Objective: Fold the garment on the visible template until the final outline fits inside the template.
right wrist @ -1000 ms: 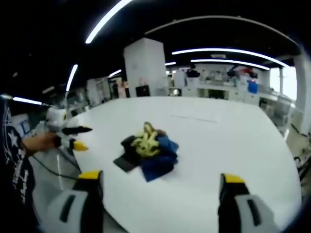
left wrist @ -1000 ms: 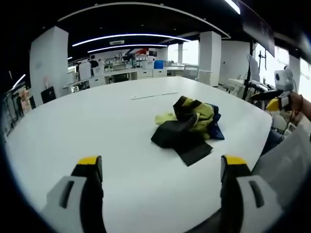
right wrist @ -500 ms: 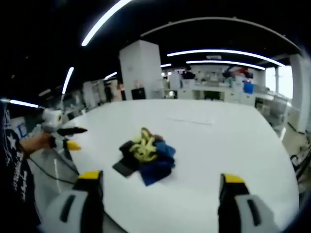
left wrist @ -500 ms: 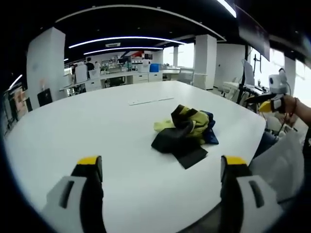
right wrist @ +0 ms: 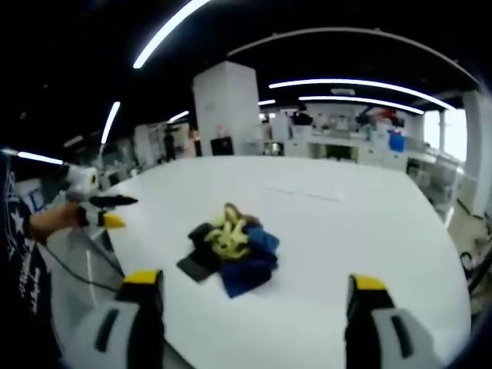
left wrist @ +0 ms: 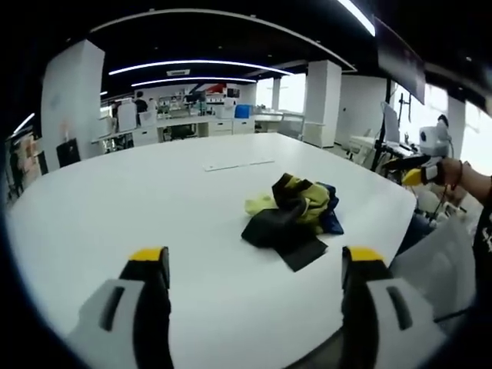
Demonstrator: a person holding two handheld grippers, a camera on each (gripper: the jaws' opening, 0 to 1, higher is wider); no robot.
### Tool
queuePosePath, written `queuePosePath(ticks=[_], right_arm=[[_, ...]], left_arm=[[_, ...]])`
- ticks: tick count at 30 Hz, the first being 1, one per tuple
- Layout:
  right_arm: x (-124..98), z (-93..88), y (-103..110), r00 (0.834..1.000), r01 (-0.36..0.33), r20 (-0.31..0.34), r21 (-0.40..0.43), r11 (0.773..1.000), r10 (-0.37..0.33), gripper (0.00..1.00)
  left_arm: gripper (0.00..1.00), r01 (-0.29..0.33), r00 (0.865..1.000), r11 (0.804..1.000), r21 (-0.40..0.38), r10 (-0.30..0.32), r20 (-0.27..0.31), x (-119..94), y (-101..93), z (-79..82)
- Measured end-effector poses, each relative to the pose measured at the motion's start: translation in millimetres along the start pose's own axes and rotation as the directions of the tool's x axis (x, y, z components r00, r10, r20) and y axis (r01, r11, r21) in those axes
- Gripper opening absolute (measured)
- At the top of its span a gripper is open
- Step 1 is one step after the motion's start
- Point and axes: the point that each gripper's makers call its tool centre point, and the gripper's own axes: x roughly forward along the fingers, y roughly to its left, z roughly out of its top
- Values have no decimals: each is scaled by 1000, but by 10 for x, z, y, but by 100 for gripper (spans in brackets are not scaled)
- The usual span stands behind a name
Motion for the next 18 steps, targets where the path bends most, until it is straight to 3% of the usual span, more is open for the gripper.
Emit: queuePosePath(ticks=[5,8,12,18], right_arm=[[82,29,-10,1000,-25,-2,-10,1000,25,99],[137,34,-19,999,-40,-6,-11,999,40,86],[253,56,-13,997,-73,2,4,997,73,81],[403,116,-23,994,-105,7,2,994,105,66]], left_arm=[[83,13,1000,1000,26,-13,3,85,5,78],[79,32,999,999,35,-32,4,165,0,110],[72,61,998,997,45,-62,1,299,-27,146],[59,96,995,993,72,-95,-9,503,-31,189]])
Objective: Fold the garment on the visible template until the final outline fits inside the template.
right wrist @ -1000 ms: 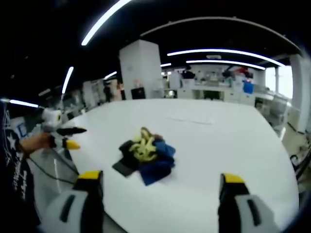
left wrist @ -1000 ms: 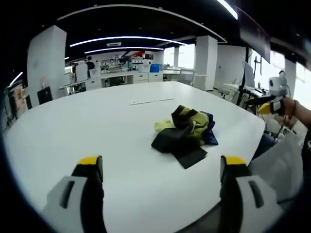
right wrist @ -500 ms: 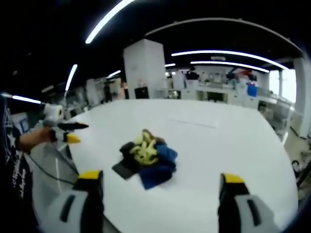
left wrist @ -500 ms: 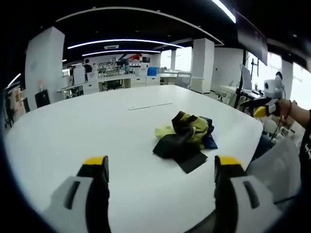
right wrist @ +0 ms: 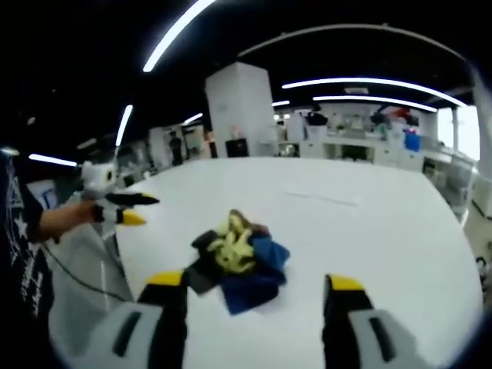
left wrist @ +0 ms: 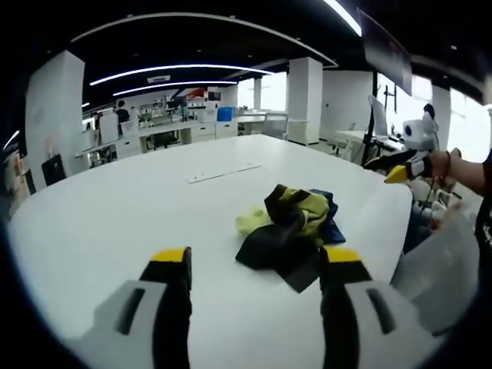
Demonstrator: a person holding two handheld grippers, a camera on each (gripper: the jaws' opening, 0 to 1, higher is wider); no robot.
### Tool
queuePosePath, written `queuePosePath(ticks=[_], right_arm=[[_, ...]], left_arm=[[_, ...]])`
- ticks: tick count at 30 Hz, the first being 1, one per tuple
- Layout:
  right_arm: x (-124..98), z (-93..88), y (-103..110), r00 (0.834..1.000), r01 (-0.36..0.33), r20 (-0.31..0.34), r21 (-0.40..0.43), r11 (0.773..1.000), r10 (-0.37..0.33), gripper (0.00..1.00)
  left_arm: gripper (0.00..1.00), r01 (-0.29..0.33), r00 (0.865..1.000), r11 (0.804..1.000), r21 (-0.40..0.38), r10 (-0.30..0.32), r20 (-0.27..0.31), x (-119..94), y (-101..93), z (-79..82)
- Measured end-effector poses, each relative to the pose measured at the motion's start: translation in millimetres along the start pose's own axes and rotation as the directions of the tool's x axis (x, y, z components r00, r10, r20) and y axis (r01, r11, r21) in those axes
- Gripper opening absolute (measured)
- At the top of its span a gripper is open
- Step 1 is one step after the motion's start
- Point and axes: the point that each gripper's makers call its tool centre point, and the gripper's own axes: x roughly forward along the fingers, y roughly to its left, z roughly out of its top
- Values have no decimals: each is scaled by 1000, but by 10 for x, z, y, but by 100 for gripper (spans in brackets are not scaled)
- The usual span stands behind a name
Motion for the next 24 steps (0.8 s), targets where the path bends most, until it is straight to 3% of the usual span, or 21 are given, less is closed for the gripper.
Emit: queuePosePath(ticks=[10,19,24], right_arm=[[326,26,-8,999,-46,-18,-5,999,45,43],[650,-16,-10,996,-78,-50,-8,997,77,32],[797,-63,-14,994,-86,-76,-8,996,85,28]], left_arm=[[44,69,997,996,57,-67,-37,310,-18,34],[37,125,990,986,108,-117,-85,563,26,-33],[35,184,978,973,138,-168,-120,736,-28,-81]])
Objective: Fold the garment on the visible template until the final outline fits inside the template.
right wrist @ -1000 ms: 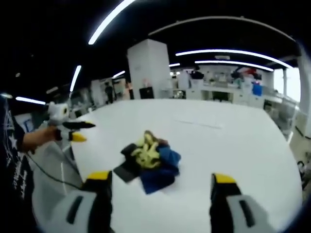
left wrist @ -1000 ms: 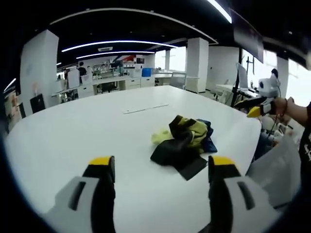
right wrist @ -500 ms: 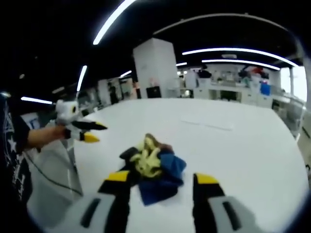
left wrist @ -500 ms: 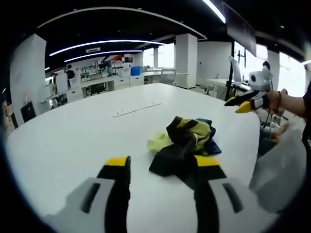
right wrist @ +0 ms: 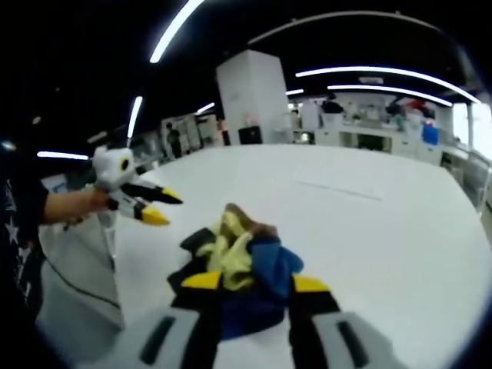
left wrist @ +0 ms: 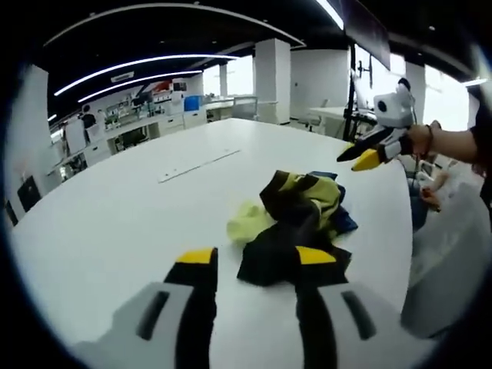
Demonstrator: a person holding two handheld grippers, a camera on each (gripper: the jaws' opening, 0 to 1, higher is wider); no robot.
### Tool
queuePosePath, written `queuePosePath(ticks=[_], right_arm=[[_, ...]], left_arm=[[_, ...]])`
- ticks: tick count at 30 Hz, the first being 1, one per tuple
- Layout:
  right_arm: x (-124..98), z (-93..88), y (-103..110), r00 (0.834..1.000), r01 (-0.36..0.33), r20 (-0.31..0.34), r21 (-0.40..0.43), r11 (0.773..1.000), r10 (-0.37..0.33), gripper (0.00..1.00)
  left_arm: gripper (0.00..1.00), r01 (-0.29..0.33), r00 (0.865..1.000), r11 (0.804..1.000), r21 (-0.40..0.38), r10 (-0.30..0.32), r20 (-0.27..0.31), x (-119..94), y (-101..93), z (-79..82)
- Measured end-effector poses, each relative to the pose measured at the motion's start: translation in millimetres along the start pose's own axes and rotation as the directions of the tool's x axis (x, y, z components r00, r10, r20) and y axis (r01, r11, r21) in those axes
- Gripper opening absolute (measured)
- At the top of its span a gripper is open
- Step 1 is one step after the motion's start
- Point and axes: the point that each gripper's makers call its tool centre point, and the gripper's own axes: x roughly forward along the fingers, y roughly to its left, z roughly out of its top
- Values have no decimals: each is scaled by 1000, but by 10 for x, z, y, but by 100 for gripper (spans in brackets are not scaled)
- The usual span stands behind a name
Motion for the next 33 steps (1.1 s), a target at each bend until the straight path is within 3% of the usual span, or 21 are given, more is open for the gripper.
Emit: queuePosePath(ticks=[3,10,14,19,23,26,33], right_arm=[[75,-33,-41,1000,3,-16,5,1000,-3,26],[201,-85,-63,999,-1,-37,4,1000,1,22],[255,-128,-114,999,8,-51,-2,1000,-8,16],[284,-197,-113,998,22,-61,1,1000,-22,11],[299,-251,-98,998,23,-64,15,1000,-22,8],[305,-270,-109,998,26,-62,15,1000,-25,3],[312,-269,-105,998,30,-59,6,1000,-29,0]], left_arm=[[33,20,1000,1000,12,-20,-18,132,61,-83],[31,75,995,997,4,-74,-68,409,-41,-231],[30,75,995,997,-14,-76,-67,520,-29,-295],[26,102,989,994,-26,-104,-106,603,-78,-405],[14,148,977,989,-25,-150,-150,622,-209,-482],[11,152,975,988,-17,-152,-162,648,-221,-537],[4,138,976,987,-85,-151,-158,636,-292,-495]])
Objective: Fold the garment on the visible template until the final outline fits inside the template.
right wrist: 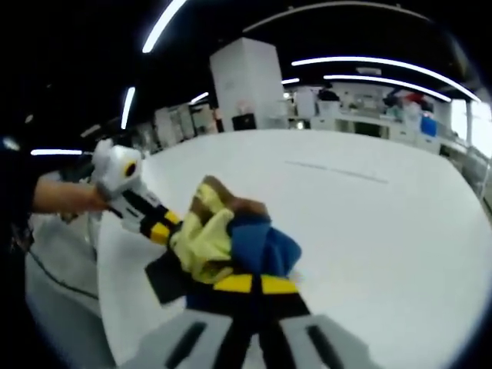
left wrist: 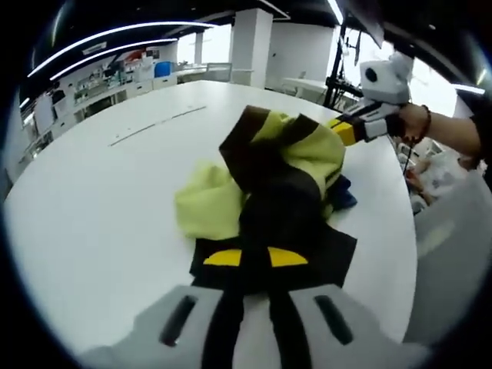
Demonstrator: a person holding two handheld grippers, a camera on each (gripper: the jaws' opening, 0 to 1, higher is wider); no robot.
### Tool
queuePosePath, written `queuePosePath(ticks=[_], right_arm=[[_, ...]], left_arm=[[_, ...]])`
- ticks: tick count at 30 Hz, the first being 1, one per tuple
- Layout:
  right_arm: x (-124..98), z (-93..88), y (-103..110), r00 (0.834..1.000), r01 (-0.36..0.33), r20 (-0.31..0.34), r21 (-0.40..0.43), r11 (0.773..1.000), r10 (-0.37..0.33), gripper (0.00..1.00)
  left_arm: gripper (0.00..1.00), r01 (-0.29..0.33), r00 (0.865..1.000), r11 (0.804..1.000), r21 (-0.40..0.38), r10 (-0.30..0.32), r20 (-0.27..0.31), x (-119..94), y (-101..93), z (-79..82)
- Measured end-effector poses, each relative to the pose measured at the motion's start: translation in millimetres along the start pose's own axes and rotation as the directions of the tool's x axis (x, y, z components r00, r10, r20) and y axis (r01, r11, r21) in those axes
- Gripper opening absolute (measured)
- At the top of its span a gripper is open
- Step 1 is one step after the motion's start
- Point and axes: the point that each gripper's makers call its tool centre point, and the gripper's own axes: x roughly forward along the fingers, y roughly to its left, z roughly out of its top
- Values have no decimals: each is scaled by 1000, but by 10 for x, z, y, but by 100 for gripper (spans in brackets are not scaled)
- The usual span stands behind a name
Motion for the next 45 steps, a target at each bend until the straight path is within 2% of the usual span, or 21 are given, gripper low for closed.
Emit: queuePosePath(ticks=[4,6,11,16,26,27,28,29,37,40,42,43,45], right_arm=[[-7,27,-6,1000,5,14,2,1000,-5,0],[-19,41,-3,1000,3,18,1,1000,-3,0],[-99,139,-27,998,20,54,-8,1000,-20,0],[-171,236,-61,996,36,79,-7,999,-35,0],[-270,369,-67,994,39,104,-5,999,-39,0],[-285,388,-67,993,41,108,-8,999,-40,0],[-303,413,-64,993,44,112,-11,999,-43,0],[-334,456,-69,991,49,122,-15,999,-47,0],[-529,715,-152,979,91,184,-13,996,-87,0],[-549,777,-189,977,93,193,-13,996,-88,0],[-563,807,-201,976,102,196,-17,995,-96,0],[-569,824,-210,975,104,200,-18,994,-98,0],[-574,874,-240,973,106,208,-16,994,-101,0]], left_arm=[[2,-19,1000,1000,-5,19,2,-42,-19,17],[2,-26,1000,1000,10,26,2,-71,-66,49],[2,-70,998,995,64,70,7,-157,-3,87],[2,-122,991,991,48,119,60,-324,56,218],[2,-155,977,988,20,150,154,-590,-48,470],[2,-156,975,988,13,152,160,-586,-3,468],[2,-162,973,987,5,159,170,-605,14,486],[2,-177,965,984,0,174,194,-652,10,569],[1,-243,932,969,-47,247,264,-914,149,757],[0,-283,903,954,-94,299,310,-1045,275,862],[0,-278,895,951,-132,307,323,-1119,329,905],[0,-264,896,953,-151,300,328,-1135,339,920],[0,-270,885,950,-156,309,347,-1178,406,957]])
